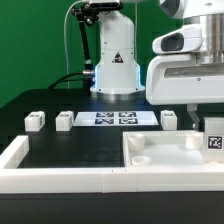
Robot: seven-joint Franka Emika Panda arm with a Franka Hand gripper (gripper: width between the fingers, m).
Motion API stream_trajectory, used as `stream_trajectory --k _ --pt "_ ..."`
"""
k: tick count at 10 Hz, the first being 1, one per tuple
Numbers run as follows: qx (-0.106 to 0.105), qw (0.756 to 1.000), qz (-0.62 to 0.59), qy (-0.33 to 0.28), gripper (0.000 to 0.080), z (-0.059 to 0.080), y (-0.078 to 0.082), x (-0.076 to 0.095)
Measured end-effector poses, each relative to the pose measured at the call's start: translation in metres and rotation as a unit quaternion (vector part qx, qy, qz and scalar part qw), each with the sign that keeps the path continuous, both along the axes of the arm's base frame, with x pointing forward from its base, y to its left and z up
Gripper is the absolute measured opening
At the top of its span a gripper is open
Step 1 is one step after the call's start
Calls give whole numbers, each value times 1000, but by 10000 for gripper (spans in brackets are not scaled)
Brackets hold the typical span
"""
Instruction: Assemble square table
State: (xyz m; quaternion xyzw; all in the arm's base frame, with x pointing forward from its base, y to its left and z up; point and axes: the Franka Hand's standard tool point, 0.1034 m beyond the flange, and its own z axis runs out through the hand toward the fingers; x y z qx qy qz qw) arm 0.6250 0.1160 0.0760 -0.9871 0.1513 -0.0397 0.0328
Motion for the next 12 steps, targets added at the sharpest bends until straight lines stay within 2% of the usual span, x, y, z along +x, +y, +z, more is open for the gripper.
stream_trajectory --k 4,6,7,8,9,10,11,12 --pt "5 992 -125 5 299 -1 -13 -3" --pt "1 986 -167 3 304 -1 -19 -3" --pt "0 983 -181 4 354 -1 -22 -3" --pt "-1 985 -174 4 354 -1 -21 -4" --pt "-1 985 -174 4 538 -2 -20 -4" --pt "-1 988 -153 3 538 1 -16 -4" --pt "-1 993 -120 -1 626 6 -12 -3" --pt "-2 996 -92 -2 643 10 -9 -3"
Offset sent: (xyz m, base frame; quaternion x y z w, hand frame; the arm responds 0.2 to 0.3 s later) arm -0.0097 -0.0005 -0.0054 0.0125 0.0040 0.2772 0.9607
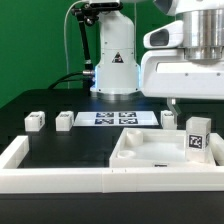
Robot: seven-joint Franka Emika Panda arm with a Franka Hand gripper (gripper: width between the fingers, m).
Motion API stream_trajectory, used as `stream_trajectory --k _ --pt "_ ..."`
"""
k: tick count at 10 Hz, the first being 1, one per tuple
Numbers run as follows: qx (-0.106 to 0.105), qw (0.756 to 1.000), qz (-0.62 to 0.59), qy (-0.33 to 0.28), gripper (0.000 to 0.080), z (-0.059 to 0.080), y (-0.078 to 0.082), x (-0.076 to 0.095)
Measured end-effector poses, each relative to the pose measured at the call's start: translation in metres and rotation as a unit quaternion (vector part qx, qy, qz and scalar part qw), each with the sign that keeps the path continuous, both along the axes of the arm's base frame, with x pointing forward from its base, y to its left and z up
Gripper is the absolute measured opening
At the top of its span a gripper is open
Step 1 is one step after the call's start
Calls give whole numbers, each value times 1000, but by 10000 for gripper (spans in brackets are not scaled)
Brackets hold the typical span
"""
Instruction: Assemble square table
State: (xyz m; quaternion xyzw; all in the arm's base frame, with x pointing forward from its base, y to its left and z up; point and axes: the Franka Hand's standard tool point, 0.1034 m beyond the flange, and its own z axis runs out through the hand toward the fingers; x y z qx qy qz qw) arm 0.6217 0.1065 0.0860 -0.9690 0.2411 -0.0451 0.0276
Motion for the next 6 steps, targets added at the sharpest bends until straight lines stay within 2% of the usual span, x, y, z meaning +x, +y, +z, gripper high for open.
stream_trajectory --k 2,3,6 --pt "-6 996 85 -4 648 6 -1 1" --pt "-5 996 87 -5 648 10 2 0" --pt "-6 996 87 -4 649 8 1 0"
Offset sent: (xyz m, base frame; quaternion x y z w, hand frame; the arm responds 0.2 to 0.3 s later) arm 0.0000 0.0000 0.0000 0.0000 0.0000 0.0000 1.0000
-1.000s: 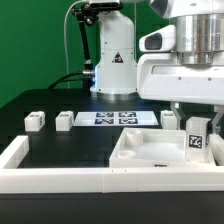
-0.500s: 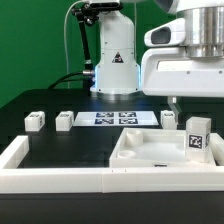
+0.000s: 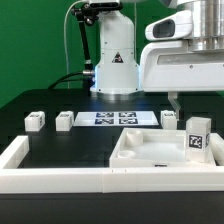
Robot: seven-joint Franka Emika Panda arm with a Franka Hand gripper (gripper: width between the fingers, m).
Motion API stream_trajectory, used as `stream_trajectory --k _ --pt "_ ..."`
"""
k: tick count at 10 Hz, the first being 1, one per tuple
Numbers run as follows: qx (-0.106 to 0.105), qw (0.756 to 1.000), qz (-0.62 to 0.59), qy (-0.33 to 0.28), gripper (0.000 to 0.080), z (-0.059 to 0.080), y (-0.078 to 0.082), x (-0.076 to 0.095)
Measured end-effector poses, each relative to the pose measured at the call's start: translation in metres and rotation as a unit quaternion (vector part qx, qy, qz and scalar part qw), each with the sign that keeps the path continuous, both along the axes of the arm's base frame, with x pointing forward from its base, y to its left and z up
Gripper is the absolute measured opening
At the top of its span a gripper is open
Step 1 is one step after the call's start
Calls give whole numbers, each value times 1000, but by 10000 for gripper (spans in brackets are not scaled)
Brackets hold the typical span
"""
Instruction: Assemble square table
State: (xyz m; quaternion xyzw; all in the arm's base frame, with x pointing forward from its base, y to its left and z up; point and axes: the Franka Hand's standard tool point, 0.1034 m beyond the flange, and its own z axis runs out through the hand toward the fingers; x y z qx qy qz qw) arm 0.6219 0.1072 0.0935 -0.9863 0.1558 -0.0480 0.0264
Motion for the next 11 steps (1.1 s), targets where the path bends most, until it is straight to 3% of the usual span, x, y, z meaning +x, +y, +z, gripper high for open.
stream_trajectory --k 4,7,11 --pt "-3 999 36 -1 649 6 -2 -8" --pt "-1 999 50 -3 649 15 -9 -34" --pt "-2 999 54 4 649 8 -8 -57"
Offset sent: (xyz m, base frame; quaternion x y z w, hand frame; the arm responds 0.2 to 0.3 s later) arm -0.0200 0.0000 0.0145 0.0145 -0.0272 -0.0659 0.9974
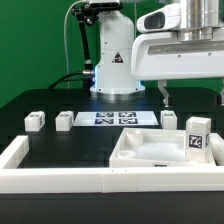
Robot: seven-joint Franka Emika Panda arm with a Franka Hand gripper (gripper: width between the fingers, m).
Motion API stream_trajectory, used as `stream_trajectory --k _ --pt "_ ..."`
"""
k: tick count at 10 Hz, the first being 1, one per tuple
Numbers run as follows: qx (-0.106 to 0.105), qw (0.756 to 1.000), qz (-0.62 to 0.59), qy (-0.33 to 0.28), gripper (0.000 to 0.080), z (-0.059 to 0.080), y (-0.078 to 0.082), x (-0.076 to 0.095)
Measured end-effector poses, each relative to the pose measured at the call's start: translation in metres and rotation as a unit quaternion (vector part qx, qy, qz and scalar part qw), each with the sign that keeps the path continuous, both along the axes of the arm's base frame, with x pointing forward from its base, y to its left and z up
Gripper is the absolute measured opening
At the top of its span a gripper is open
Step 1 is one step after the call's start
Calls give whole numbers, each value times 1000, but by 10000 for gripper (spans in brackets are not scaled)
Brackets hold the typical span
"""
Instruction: Assemble square table
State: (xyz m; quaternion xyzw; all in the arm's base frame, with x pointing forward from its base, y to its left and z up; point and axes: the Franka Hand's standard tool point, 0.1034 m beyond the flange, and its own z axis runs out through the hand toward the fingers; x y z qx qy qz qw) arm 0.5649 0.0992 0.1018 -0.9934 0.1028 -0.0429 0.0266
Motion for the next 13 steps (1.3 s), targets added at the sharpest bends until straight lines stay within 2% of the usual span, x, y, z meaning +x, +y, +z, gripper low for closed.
stream_trajectory --k 1,4,7,13 --pt "0 1000 2 1 649 -1 0 -4" --pt "-5 999 50 -8 649 -14 -2 -38" --pt "-5 997 71 -12 649 -25 7 -68" --pt "-6 997 76 5 649 -34 6 -98"
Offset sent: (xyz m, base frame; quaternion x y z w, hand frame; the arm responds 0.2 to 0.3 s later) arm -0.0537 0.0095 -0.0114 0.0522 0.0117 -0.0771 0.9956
